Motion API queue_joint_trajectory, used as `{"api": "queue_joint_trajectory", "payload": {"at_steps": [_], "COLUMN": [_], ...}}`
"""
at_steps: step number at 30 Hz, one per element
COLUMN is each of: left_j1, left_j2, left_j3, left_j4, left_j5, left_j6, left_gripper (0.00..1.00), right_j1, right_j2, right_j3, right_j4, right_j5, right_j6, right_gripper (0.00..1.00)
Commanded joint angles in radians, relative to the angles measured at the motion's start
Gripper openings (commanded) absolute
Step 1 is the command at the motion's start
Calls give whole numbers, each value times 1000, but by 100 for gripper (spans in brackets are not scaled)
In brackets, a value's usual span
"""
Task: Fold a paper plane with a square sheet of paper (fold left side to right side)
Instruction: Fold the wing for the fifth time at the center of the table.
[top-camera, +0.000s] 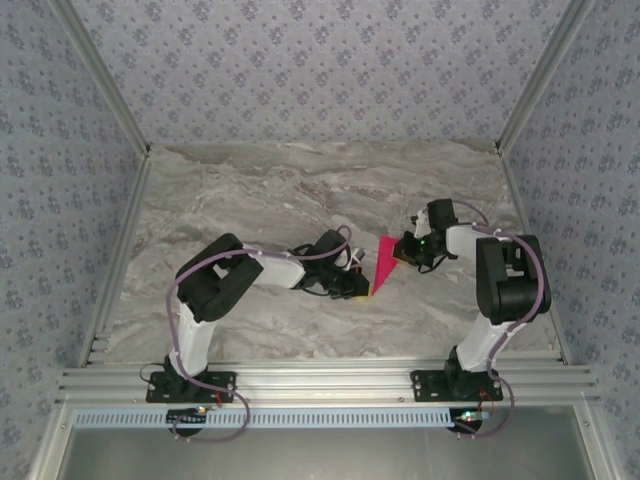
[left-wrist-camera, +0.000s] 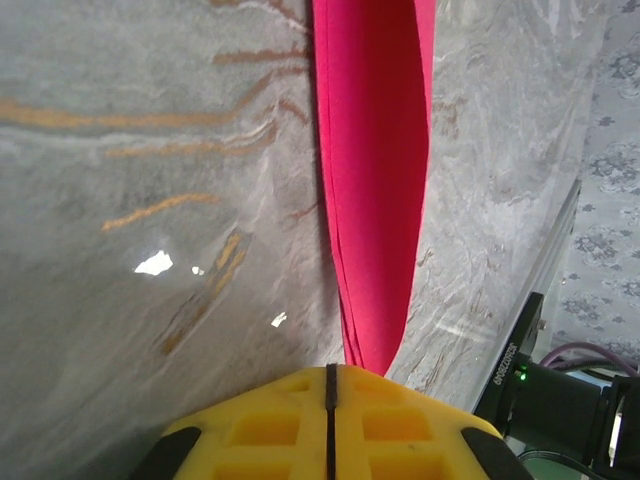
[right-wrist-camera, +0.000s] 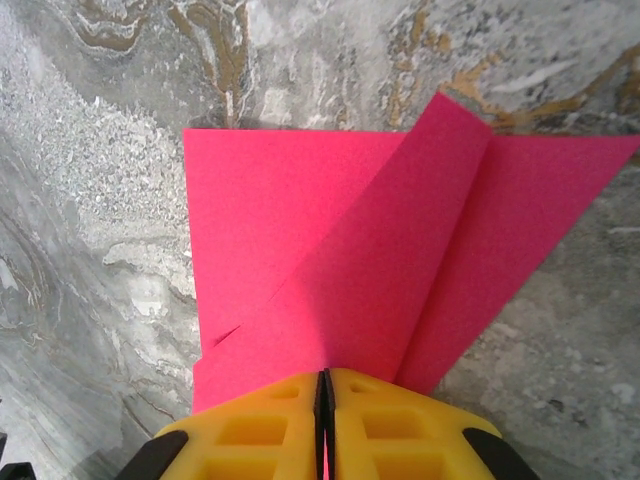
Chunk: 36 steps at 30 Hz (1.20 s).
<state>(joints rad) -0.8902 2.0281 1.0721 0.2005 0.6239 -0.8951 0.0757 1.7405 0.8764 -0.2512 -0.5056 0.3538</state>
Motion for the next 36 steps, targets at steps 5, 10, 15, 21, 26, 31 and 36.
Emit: {"api": "queue_joint_trajectory", "payload": {"at_steps": [5,10,15,21,26,31,36], "left_j1": [2,-14,-30,-31,-28,-26,-26], "left_j2": [-131,-67,45,142,172,167,147], "left_j3": [85,173,273,380,383,341,276], "left_j4": [-205,-202,-201,-291,-350,-335,-294], "left_j5": [-16,19,36,21,-26,-43,-46], "left_j6": [121,122,120,176,208,198,175], "left_gripper": [8,8,8,8,8,8,8], "right_j1": [37,39,41,42,42,42,42], "right_j2": [14,11,12,11,11,12,15], "right_j3": [-49,-49,-48,-49,-49,-43,-37], "right_j4": [-17,-23,-36,-44,-53,-69,-80], "right_j5": [16,20,21,23,30,43,49], "right_j6": [4,9,8,5,0,-6,-8], "right_gripper": [12,13,12,13,13,13,13]}}
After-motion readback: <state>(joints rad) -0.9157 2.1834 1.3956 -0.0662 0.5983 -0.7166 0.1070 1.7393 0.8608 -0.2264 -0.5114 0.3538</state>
